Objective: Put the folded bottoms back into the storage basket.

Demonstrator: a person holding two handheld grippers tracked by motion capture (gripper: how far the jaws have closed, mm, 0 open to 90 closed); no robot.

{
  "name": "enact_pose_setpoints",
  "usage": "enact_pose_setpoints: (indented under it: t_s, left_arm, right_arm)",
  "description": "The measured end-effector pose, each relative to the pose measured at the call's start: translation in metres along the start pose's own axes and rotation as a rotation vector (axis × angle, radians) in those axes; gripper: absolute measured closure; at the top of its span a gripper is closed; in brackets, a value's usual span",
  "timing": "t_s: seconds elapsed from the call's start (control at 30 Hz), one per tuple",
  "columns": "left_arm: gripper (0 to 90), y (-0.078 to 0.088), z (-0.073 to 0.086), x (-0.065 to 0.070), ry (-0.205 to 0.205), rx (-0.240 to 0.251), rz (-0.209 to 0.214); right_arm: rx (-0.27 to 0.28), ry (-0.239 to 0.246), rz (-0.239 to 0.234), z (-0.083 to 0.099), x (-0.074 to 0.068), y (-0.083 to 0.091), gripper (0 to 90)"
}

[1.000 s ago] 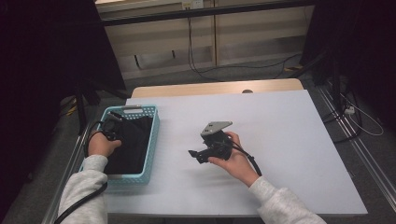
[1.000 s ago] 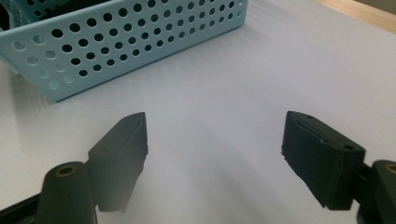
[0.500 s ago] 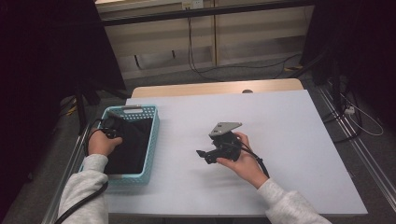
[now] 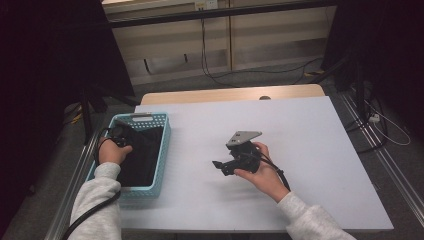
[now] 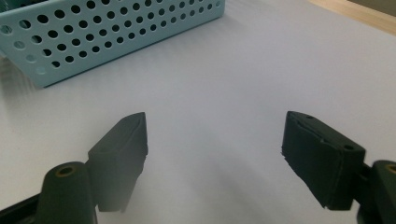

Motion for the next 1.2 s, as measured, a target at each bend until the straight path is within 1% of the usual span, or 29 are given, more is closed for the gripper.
enact_pose_setpoints:
  t_s: [0.03,0.1,0.17,0.2,0.23,0.27,0.3,0.33,0.37,0.4,0.47,0.5,0.53,0.6,0.67,0.7,0.73,0.8,0.87,0.93,1.0,1.13,1.17,1.2]
  left_arm:
    - [90.0,0.002,0.002,-0.001,-0.004,-0.023,-0.003]
    - [90.0,0.004,0.005,-0.003,0.001,-0.045,-0.013]
    - [90.0,0.005,0.004,-0.003,-0.004,-0.036,-0.017]
    - [90.0,0.005,0.003,-0.002,0.001,-0.036,-0.015]
    - [90.0,0.007,0.0,0.001,0.002,-0.018,-0.006]
    - [90.0,0.008,-0.001,0.002,-0.006,-0.014,-0.004]
    - [90.0,0.011,-0.006,0.005,-0.011,0.012,-0.007]
    - [90.0,0.013,-0.01,0.007,-0.011,0.027,-0.004]
    - [90.0,0.017,-0.015,0.011,-0.012,0.055,0.005]
    - [90.0,0.019,-0.019,0.014,-0.017,0.072,0.012]
    - [90.0,0.021,-0.025,0.019,-0.029,0.09,0.014]
    - [90.0,0.019,-0.028,0.022,-0.034,0.096,0.017]
    - [90.0,0.016,-0.03,0.025,-0.033,0.094,0.031]
    - [90.0,0.009,-0.031,0.028,-0.038,0.084,0.038]
    - [90.0,0.002,-0.031,0.029,-0.036,0.085,0.045]
    - [90.0,-0.002,-0.031,0.029,-0.032,0.076,0.046]
    - [90.0,-0.004,-0.031,0.03,-0.031,0.077,0.047]
    - [90.0,-0.009,-0.031,0.031,-0.039,0.069,0.047]
    - [90.0,-0.014,-0.033,0.032,-0.045,0.068,0.042]
    - [90.0,-0.017,-0.036,0.035,-0.047,0.08,0.047]
    - [90.0,-0.019,-0.039,0.039,-0.068,0.081,0.046]
    - [90.0,-0.022,-0.044,0.053,-0.104,0.098,0.104]
    - [90.0,-0.022,-0.045,0.055,-0.126,0.098,0.109]
    - [90.0,-0.022,-0.045,0.057,-0.133,0.099,0.102]
  right_arm:
    - [-0.001,0.001,0.002,0.0,0.0,0.0,21.9]
    - [-0.004,0.003,0.002,0.001,0.0,-0.001,21.9]
    - [-0.007,0.004,0.004,0.001,0.0,-0.001,21.9]
    - [-0.006,0.007,0.004,0.001,-0.001,-0.001,21.9]
    - [-0.005,0.008,0.005,0.001,-0.001,-0.001,21.9]
    - [-0.005,0.009,0.005,0.001,-0.001,0.0,21.9]
    - [-0.003,0.009,0.005,0.001,-0.001,0.0,21.9]
    - [-0.004,0.009,0.005,0.001,-0.001,0.0,21.9]
    - [-0.004,0.007,0.006,0.001,0.0,0.0,21.9]
    - [-0.003,0.005,0.007,0.001,0.0,0.0,21.9]
    - [-0.002,0.004,0.007,0.001,0.001,0.0,21.9]
    - [-0.003,0.003,0.005,0.001,0.001,0.0,21.9]
    - [-0.004,0.005,0.006,0.001,0.0,0.0,21.9]
    - [-0.005,0.006,0.003,0.001,0.0,0.0,21.9]
    - [-0.007,0.008,0.001,0.002,-0.001,0.0,21.9]
    - [-0.007,0.008,0.001,0.002,-0.001,0.0,21.9]
    - [-0.009,0.007,0.0,0.002,-0.001,0.0,21.9]
    - [-0.009,0.003,0.002,0.003,0.0,0.0,21.9]
    - [-0.01,0.003,0.003,0.003,0.0,0.0,21.9]
    - [-0.011,0.003,0.002,0.003,0.001,-0.001,21.9]
    - [-0.013,0.002,0.002,0.004,0.001,-0.001,21.9]
    - [-0.015,-0.001,0.003,0.004,0.001,-0.001,21.9]
    - [-0.015,-0.002,0.002,0.004,0.002,-0.001,21.9]
    - [-0.017,-0.001,0.003,0.005,0.002,-0.002,21.9]
Point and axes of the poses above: each handheld gripper's, and its own axes: y roughly backward along the jaws, z roughly out of its underside, x roughly to its right, the point moved 7 cm from there along -y, roughly forward along the jaws, and after that the axes turned 8 degrees about -x, right-handed, at the moved point
